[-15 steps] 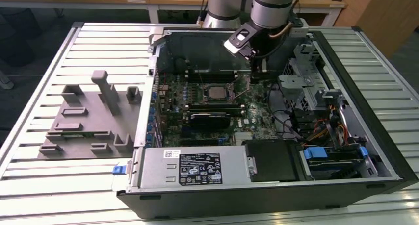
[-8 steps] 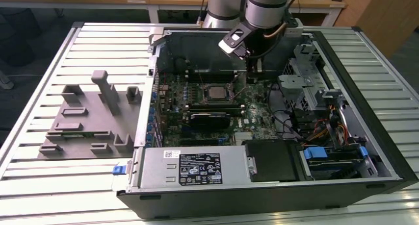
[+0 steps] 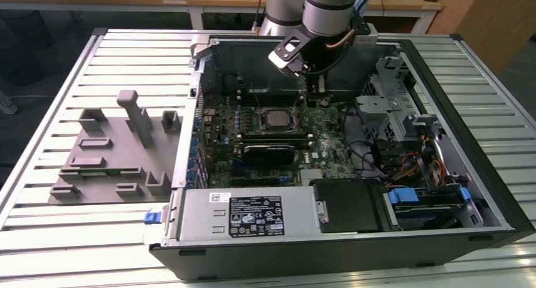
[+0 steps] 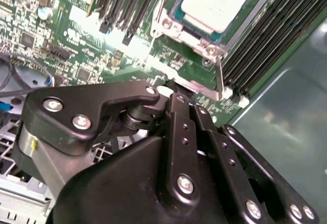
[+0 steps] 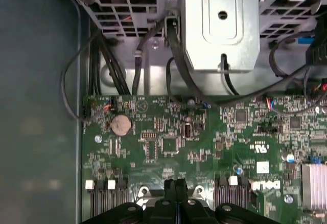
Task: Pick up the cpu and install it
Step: 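Close the cpu cover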
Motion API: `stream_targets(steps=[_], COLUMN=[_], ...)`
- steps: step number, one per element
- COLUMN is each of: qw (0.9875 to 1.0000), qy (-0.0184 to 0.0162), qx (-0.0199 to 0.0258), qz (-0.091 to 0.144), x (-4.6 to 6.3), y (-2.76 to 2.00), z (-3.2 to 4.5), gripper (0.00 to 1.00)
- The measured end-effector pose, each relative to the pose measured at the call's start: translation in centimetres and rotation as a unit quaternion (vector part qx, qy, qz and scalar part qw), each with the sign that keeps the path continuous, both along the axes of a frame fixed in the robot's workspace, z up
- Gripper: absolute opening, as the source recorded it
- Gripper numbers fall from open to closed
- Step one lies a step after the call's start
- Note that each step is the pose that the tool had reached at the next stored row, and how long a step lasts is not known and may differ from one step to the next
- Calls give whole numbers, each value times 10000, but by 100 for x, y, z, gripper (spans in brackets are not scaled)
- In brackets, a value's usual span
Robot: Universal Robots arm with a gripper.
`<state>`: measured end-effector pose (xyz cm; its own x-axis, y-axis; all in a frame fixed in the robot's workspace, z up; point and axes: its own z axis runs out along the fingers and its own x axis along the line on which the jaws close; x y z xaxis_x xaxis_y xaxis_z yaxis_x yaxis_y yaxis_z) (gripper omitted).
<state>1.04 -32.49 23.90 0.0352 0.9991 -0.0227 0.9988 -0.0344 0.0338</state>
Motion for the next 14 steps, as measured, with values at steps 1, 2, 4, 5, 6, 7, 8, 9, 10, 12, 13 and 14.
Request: stream_targets(steps=[1, 2, 4, 5, 6, 7, 8, 9, 10, 12, 13, 14], qw=[10000, 10000, 10000, 10000, 10000, 10000, 10000, 10000, 10000, 10000, 10000, 10000], qy=[0, 0, 0, 0, 0, 0, 0, 0, 0, 0, 0, 0], qx=[0, 0, 0, 1, 0, 1, 1, 0, 0, 0, 0, 0], qz=[0, 0, 0, 0, 0, -1, -1, -1, -1, -1, -1, -1], x=[-10, -22, -62, -86, -111, -135, -152, -163, -173, -190, -193, -193], y=[0, 0, 0, 1, 1, 1, 2, 1, 1, 1, 1, 1], z=[0, 0, 0, 0, 0, -1, -1, 0, 0, 0, 0, 0], gripper=[11, 11, 11, 11, 11, 11, 11, 11, 11, 11, 11, 11])
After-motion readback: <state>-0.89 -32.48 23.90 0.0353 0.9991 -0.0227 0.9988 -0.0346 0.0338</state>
